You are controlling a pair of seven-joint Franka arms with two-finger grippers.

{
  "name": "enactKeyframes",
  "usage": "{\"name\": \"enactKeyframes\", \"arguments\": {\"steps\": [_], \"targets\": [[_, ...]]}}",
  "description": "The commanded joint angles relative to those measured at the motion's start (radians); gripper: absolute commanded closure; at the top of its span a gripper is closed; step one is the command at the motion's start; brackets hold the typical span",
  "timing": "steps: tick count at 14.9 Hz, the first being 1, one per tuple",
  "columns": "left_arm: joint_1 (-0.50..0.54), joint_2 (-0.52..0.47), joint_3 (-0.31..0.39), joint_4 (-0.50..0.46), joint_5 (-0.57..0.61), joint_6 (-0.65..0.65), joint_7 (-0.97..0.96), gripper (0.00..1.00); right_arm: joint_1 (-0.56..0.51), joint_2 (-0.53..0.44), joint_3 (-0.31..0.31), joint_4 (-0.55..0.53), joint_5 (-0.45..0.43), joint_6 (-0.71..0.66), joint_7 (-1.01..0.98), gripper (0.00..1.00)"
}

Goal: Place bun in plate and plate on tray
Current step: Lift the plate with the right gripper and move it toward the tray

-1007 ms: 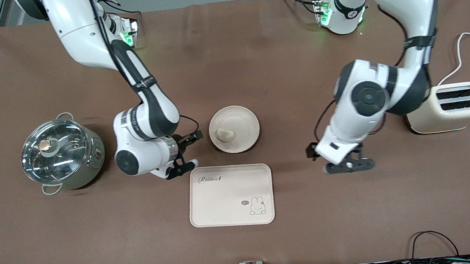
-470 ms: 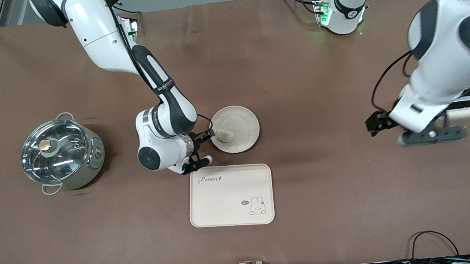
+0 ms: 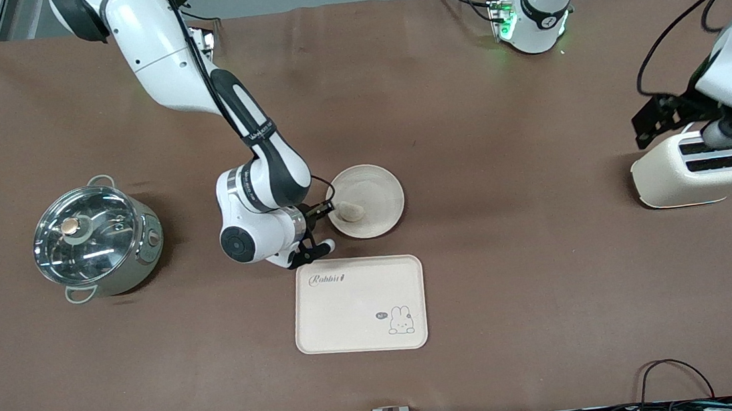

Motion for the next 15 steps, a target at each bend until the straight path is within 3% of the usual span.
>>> {"name": "enactKeyframes", "arguments": {"steps": [1, 7, 12, 15], "targets": [[0.009, -0.032, -0.011, -0.018, -0.005, -0.023, 0.028, 0.0, 0.01, 0.0, -0.007, -0.007, 0.027, 0.014, -0.005, 0.65], [0.016, 0.017, -0.007, 0.072, -0.027, -0.089, 0.031, 0.0, 0.013, 0.02, -0.007, -0.003, 0.064, 0.019, -0.006, 0.79], [0.011, 0.023, -0.01, 0.072, -0.037, -0.09, 0.04, 0.0, 0.012, 0.025, -0.007, 0.0, 0.064, 0.019, -0.013, 0.91], [0.008, 0.031, -0.01, 0.067, -0.1, -0.089, 0.039, 0.0, 0.003, 0.019, -0.009, 0.002, 0.062, 0.006, -0.014, 0.96]]}}
